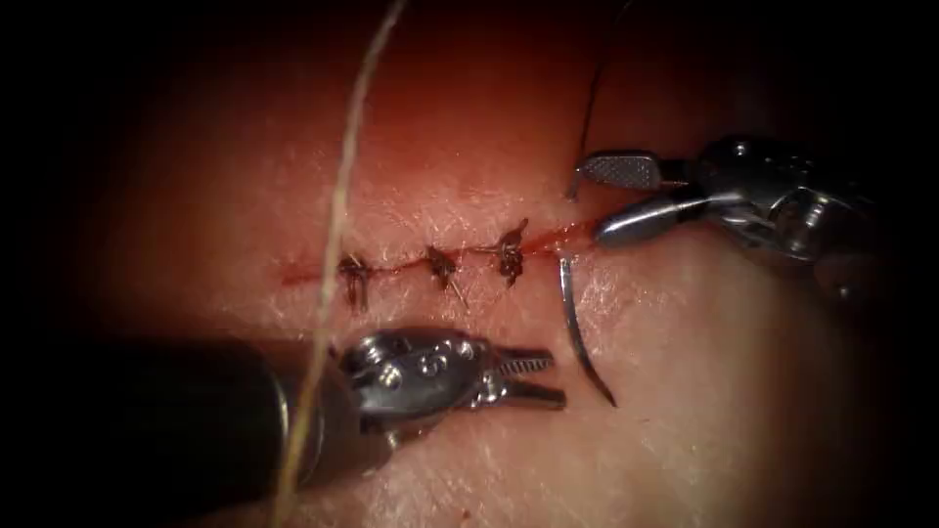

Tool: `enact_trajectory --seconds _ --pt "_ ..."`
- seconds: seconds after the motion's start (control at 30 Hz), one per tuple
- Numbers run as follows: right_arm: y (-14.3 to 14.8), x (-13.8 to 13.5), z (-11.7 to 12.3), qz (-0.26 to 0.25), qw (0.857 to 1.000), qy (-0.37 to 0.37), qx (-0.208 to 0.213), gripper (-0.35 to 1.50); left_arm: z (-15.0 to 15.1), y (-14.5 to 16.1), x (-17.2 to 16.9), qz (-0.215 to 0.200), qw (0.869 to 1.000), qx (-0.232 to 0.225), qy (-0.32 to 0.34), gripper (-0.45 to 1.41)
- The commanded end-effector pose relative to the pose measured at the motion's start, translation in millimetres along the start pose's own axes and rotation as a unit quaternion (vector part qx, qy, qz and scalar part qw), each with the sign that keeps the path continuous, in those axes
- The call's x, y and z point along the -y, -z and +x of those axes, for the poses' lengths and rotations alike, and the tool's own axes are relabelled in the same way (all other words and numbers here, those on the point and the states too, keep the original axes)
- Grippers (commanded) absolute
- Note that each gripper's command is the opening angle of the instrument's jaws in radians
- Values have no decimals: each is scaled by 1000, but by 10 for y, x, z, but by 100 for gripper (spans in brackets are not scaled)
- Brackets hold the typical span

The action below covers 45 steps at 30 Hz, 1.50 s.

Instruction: Wound Closure

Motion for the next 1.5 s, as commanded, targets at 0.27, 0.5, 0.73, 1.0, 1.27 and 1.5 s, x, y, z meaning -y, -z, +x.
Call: enact_trajectory --seconds 0.27,0.5,0.73,1.0,1.27,1.5 --pt "38 8 8 -17 1000 0 -1 130 11 -12 -24 -1 994 1 -108 53" --pt "38 13 2 -14 1000 2 -7 128 31 -13 -34 3 980 -11 -198 75" --pt "35 18 -10 -14 1000 7 -13 128 36 -9 -28 41 961 3 -274 80" --pt "33 16 -12 -15 1000 9 -18 126 19 -20 -6 47 953 7 -298 78" --pt "30 14 -13 -15 1000 10 -25 126 10 -45 12 34 948 6 -315 73" --pt "29 11 -16 -18 999 11 -25 126 15 -52 16 35 945 7 -325 66"
